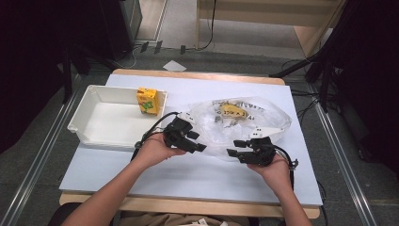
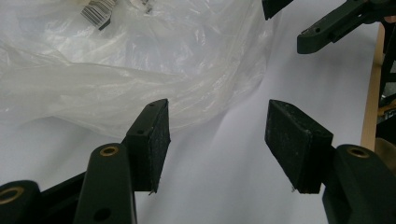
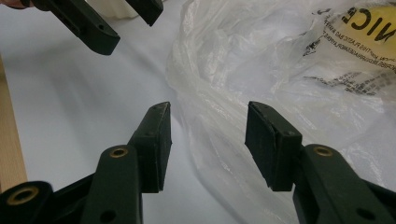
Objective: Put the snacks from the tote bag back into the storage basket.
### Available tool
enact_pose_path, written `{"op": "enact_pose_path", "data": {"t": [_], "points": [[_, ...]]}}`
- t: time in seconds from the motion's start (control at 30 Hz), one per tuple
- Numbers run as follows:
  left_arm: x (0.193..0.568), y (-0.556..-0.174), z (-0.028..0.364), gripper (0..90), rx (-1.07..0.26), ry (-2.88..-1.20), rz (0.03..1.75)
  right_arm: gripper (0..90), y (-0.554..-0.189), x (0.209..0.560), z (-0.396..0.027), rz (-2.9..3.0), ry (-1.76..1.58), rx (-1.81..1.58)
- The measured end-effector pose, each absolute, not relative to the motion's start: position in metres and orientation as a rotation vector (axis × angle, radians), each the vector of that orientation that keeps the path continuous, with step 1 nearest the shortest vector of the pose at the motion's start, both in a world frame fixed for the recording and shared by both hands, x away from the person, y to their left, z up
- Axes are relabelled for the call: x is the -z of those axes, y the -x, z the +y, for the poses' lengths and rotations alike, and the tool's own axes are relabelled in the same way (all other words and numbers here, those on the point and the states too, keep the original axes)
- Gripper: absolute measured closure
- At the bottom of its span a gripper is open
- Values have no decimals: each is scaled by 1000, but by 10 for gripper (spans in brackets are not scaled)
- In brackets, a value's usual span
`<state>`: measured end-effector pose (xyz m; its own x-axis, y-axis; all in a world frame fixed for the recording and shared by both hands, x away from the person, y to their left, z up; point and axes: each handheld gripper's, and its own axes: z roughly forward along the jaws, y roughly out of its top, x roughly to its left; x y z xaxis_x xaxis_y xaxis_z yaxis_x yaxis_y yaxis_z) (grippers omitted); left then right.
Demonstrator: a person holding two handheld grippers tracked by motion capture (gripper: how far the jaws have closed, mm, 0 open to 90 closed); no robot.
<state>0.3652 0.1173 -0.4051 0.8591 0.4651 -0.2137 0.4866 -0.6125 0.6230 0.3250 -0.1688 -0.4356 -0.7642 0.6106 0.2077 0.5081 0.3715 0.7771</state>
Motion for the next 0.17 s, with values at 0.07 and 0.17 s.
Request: {"op": "enact_pose_path", "data": {"t": [0.07,0.17], "points": [[405,-365,117,404,38,-2324,685,522,-325,436,-169,2506,-1029,-1353],[406,-366,117,401,36,-2330,688,522,-325,436,-169,2505,-1031,-1355]]}}
